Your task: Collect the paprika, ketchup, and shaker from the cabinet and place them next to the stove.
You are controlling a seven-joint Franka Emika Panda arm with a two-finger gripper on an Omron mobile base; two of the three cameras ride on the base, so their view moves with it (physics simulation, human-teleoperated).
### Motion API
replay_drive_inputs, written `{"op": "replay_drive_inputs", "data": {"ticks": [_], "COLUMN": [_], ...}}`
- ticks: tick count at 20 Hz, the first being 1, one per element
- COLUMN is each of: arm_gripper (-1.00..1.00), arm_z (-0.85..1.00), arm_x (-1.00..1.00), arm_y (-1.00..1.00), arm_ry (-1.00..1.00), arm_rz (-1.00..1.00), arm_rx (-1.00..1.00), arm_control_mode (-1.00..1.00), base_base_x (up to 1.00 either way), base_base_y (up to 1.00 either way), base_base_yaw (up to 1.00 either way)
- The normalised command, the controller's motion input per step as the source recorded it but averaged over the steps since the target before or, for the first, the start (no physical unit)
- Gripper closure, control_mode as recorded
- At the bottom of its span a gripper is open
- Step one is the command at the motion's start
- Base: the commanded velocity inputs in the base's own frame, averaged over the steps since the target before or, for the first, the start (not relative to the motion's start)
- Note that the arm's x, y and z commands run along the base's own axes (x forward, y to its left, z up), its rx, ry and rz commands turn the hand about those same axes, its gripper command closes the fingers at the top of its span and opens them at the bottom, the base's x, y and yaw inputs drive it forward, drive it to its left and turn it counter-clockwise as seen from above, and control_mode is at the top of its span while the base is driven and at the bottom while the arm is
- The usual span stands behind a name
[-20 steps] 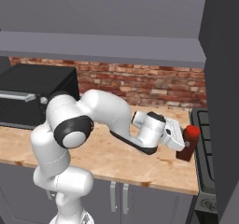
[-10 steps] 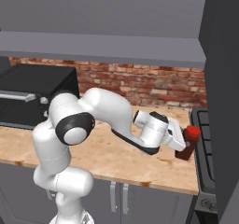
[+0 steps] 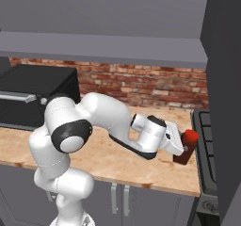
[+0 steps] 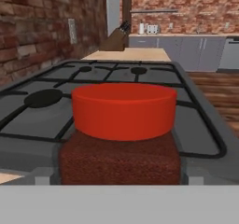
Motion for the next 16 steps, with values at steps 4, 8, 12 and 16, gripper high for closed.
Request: {"op": "replay_drive_inputs", "data": {"ticks": [4,8,12,16], "arm_gripper": [-1.00,-1.00,-1.00,-1.00], "arm_z": [-0.05,-0.10,-0.07,0.00], "arm_x": [-0.24,-0.16,-0.12,-0.15], "arm_y": [0.19,0.30,0.32,0.37], "arm_ry": [-0.05,-0.04,-0.04,-0.03], "arm_rz": [0.00,0.00,0.00,0.00], "arm_rx": [-0.04,-0.06,-0.06,-0.05], "arm_control_mode": [-1.00,-1.00,-1.00,-1.00], "base_base_x": [0.00,0.00,0.00,0.00], "base_base_y": [0.00,0.00,0.00,0.00], "base_base_yaw": [0.00,0.00,0.00,0.00]}}
